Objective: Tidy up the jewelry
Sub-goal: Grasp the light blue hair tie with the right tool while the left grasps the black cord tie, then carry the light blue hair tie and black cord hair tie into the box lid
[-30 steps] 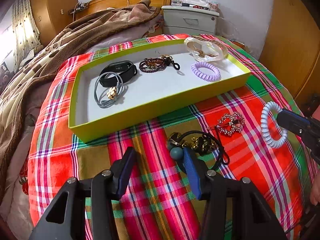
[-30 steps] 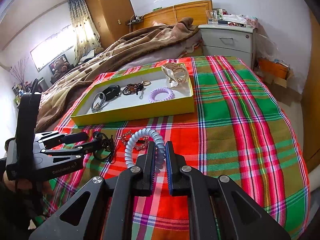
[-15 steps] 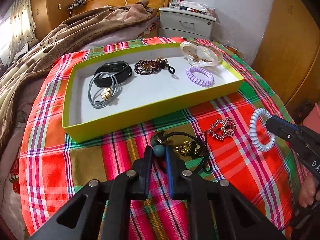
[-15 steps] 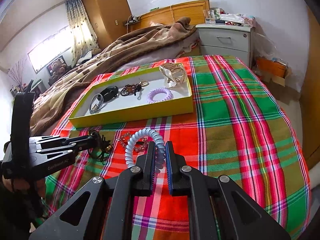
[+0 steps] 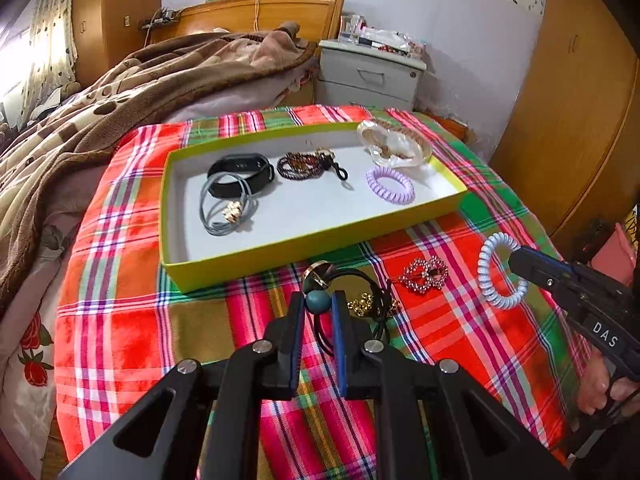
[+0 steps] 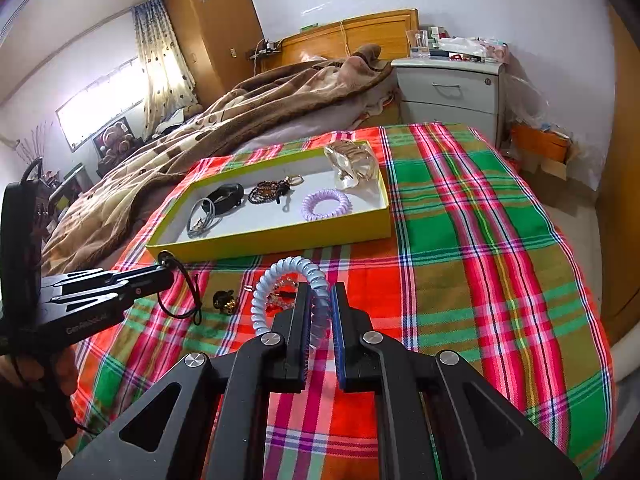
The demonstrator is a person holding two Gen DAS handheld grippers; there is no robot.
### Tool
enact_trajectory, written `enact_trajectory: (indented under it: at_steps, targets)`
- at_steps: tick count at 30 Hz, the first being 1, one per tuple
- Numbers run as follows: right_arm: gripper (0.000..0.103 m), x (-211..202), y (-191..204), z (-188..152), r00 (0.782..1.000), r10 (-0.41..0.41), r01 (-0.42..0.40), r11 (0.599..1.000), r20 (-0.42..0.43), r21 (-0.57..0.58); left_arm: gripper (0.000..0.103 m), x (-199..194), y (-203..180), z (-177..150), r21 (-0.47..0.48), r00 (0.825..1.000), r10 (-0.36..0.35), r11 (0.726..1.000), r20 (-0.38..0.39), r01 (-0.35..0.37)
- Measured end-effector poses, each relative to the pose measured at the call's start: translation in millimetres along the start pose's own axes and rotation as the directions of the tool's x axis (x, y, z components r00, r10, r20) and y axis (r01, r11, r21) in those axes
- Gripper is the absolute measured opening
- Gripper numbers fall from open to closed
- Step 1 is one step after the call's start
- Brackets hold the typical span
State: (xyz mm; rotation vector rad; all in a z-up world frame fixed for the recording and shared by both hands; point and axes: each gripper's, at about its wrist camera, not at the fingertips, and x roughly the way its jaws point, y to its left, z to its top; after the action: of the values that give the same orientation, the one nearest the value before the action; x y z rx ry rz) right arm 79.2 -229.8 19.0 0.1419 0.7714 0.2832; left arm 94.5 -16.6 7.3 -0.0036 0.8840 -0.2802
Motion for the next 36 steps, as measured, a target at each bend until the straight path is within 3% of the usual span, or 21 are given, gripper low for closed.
enact_trajectory:
  at_steps: [7,19,30,36]
  targets:
    - [0.01,-6,8,8,1.0,-0.001,0.001,1.0,0.025,-0.008,0.014,-21,12,6,-0.021,0.999,0.002,1.0,0.046,-0.001]
    - [0.01,6,30,43,0.999,0.013,-0.01,0.998,0.053,-0.055,0.014,-42,44,24,-0.052,0.993,0.066,0.997,0.1,-0.061]
    - [0.01,68,43,80,0.999,0.032,-0.034,0.997,-0.021,-0.075,0.014,-28,67,45,-0.09,0.99,0.098,0.992,0.099,-0.09]
    - [0.01,103,47,86,0.995,0.033,-0.042,0.994,-0.09,-0.098,0.014,-2,72,53,-0.117,0.995,0.078,0.991,0.06,-0.071]
